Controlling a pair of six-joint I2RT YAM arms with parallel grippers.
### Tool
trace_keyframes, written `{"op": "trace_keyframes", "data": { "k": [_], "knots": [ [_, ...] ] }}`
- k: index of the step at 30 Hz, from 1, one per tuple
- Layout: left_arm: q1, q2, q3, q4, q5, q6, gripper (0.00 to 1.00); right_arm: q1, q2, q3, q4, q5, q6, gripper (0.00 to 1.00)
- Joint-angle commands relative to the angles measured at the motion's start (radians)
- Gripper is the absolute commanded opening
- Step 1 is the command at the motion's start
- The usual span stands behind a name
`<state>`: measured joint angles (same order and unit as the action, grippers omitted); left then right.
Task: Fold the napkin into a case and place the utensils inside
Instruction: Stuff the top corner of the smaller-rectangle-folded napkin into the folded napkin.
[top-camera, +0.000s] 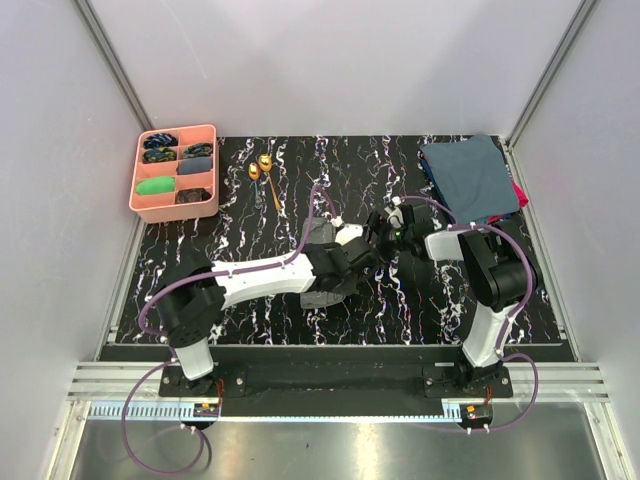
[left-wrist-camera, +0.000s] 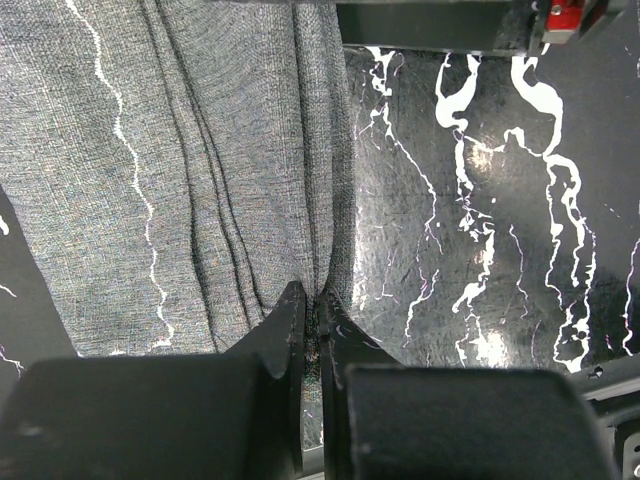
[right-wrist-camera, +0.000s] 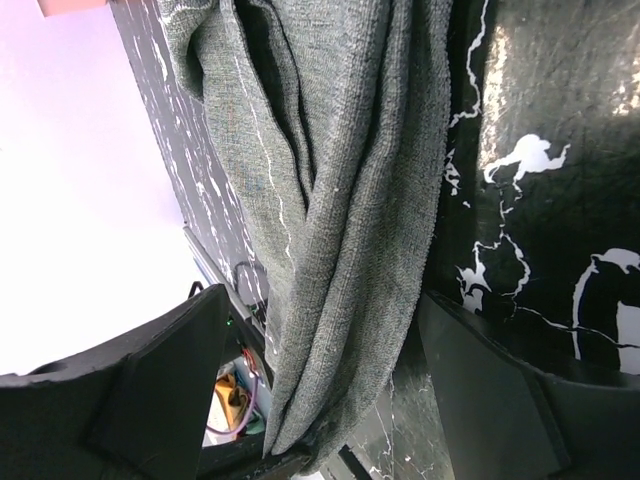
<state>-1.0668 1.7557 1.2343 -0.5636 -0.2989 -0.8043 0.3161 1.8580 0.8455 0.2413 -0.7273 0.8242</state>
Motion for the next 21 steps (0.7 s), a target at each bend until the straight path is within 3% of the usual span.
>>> {"op": "trace_keyframes", "data": {
  "k": [1,15,21],
  "knots": [
    [0.004,-0.061,-0.001,0.044,0.03,0.013,0.0,0.011,0.026,0.009,0.016,0.022,-0.013,0.85],
    [0.004,-0.085,-0.05,0.077,0.069,0.025,0.0,-0.046,0.162,0.21,-0.031,0.017,-0.102,0.65],
    [0.004,-0.084,-0.058,0.113,0.101,0.05,0.0,-0.046,0.202,0.248,-0.031,0.003,-0.117,0.41]
  ]
}}
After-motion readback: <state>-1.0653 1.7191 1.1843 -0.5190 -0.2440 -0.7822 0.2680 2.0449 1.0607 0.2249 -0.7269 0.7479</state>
